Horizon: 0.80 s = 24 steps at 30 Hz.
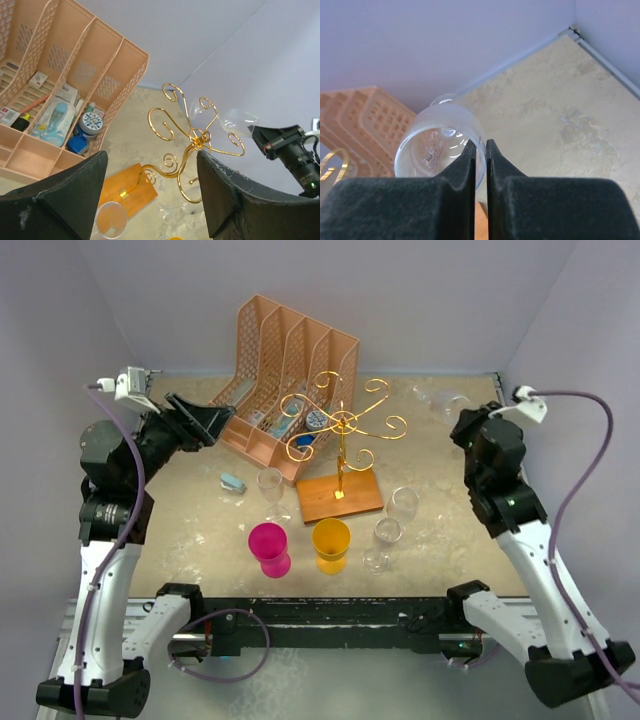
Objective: Place the wine glass upside down on the wine glass rack
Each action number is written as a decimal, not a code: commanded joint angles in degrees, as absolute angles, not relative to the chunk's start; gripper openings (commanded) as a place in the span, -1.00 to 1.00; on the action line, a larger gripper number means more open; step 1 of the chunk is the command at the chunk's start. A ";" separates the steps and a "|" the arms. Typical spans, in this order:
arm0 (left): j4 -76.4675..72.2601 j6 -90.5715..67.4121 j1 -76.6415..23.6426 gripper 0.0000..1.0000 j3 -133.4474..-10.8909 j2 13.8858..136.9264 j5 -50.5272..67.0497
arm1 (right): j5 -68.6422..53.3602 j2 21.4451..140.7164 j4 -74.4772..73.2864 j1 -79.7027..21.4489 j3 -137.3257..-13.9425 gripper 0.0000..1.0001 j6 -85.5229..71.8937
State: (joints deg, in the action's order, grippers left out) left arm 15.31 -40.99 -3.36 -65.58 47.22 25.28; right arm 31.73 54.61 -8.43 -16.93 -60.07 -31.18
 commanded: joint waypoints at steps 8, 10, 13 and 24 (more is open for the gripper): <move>2.32 -56.06 -3.06 0.39 -66.78 51.38 30.02 | 25.27 37.73 8.58 -17.14 -59.27 -1.00 -39.72; -3.74 -61.15 -3.39 0.39 -65.57 52.24 31.09 | 22.69 36.33 10.94 -17.14 -59.43 -1.00 -40.77; -14.10 -69.75 -5.70 0.38 -64.74 54.33 31.26 | 17.03 35.36 15.03 -17.13 -59.78 -1.00 -41.88; -28.40 -70.73 -32.48 0.34 -69.16 64.19 9.10 | 2.86 37.41 25.62 -17.06 -60.25 -1.00 -50.31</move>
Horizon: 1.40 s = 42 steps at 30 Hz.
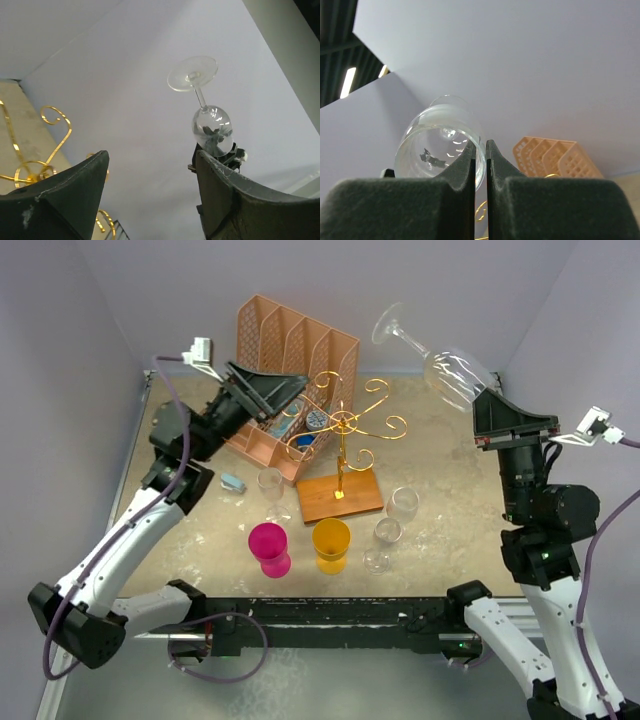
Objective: Place the wine glass upside down on the wine glass rack
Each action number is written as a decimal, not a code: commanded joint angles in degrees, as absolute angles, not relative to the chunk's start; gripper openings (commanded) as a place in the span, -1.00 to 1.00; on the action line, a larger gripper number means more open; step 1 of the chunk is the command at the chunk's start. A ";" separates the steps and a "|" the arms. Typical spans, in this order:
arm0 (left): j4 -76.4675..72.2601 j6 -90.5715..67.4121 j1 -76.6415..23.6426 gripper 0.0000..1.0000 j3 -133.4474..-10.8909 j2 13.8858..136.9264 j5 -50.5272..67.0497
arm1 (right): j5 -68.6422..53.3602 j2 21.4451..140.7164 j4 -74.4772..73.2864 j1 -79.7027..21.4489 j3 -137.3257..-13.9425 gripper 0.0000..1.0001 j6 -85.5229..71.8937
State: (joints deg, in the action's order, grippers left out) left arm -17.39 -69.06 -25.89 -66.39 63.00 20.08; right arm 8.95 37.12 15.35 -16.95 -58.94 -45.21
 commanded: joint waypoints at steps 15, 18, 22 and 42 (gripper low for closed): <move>-45.68 -56.63 -54.42 0.18 -70.83 71.15 -16.23 | -6.63 42.80 33.96 -17.12 -58.10 -1.00 -60.95; -47.32 -55.09 -56.10 0.16 -72.71 73.56 -16.62 | -9.09 44.27 36.01 -17.12 -58.03 -1.00 -62.53; -46.48 -50.05 -57.54 -0.03 -74.65 75.55 -19.79 | -12.53 45.88 37.58 -17.14 -58.54 -1.00 -63.18; -52.47 -49.58 -58.65 -0.75 -75.27 77.66 -20.22 | -26.16 49.56 42.83 -17.14 -57.75 -1.00 -63.46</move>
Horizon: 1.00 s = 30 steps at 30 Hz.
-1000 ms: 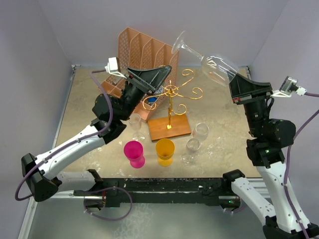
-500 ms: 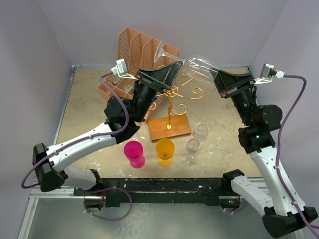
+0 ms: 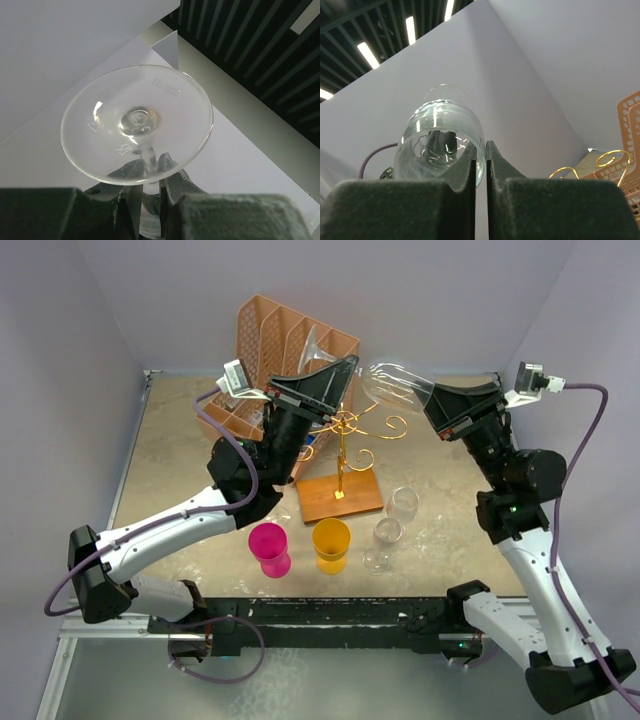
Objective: Place the wine glass upside down on the wine glass rack
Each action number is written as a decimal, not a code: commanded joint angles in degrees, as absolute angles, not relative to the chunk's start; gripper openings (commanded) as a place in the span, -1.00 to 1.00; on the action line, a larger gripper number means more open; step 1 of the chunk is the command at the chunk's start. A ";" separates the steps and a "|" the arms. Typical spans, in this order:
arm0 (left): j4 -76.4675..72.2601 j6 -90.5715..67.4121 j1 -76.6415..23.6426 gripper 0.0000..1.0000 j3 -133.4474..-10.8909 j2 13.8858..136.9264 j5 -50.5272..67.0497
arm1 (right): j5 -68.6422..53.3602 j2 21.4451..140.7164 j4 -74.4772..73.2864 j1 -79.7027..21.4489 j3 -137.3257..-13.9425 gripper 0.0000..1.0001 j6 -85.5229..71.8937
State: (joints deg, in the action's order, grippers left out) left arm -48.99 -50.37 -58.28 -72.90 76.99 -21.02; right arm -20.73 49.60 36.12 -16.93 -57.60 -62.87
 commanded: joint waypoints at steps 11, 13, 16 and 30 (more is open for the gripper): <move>-57.66 -47.93 -59.64 -0.74 -73.00 78.46 -19.08 | -30.74 51.51 49.03 -17.14 -57.17 -1.00 -68.46; -58.21 -47.48 -59.74 -0.74 -73.13 78.69 -18.91 | -31.73 51.75 50.75 -17.14 -56.78 -1.00 -70.13; -58.84 -46.85 -59.80 -0.72 -73.26 79.00 -18.43 | -32.52 51.90 52.68 -17.13 -56.27 -1.00 -72.59; -60.54 -43.77 -60.47 -0.65 -72.02 80.09 -17.11 | -31.20 51.35 62.01 -17.14 -54.29 -1.00 -89.14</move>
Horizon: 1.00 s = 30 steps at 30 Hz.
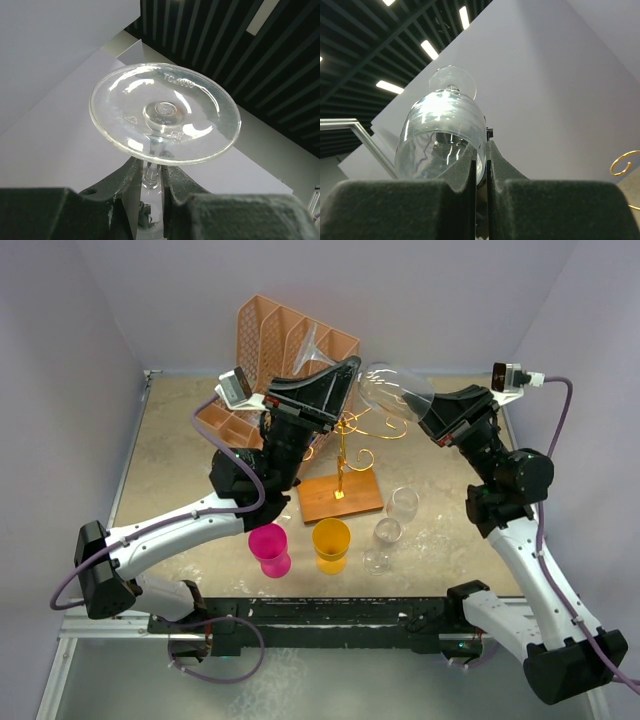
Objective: Place the wine glass upside down on the wine glass rack
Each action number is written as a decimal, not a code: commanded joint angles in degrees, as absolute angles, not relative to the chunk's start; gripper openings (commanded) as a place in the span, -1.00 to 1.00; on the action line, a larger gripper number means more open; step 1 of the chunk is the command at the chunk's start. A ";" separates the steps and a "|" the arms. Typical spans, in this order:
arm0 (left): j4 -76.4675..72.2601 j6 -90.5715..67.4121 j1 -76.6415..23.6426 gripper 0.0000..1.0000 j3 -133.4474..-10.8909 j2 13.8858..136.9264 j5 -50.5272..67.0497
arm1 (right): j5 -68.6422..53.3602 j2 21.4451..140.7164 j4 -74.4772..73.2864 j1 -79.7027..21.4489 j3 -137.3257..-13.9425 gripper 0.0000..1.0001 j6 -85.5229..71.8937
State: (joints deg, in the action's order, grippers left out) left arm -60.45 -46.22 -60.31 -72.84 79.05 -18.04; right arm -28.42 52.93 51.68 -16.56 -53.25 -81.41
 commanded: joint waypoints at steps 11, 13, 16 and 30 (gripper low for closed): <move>-60.82 -40.24 -60.64 -0.41 -70.65 79.87 -17.92 | -26.64 48.96 61.26 -17.14 -53.69 -1.00 -94.30; -60.93 -40.00 -60.60 -0.40 -70.56 79.89 -17.81 | -26.10 48.82 61.17 -17.14 -53.85 -1.00 -94.92; -61.10 -39.74 -60.60 -0.37 -70.28 79.90 -17.43 | -25.55 48.60 60.97 -17.15 -53.79 -1.00 -95.67; -64.73 -34.96 -60.62 -0.11 -71.37 81.20 -9.43 | -24.70 48.25 54.31 -17.14 -54.82 -1.00 -93.33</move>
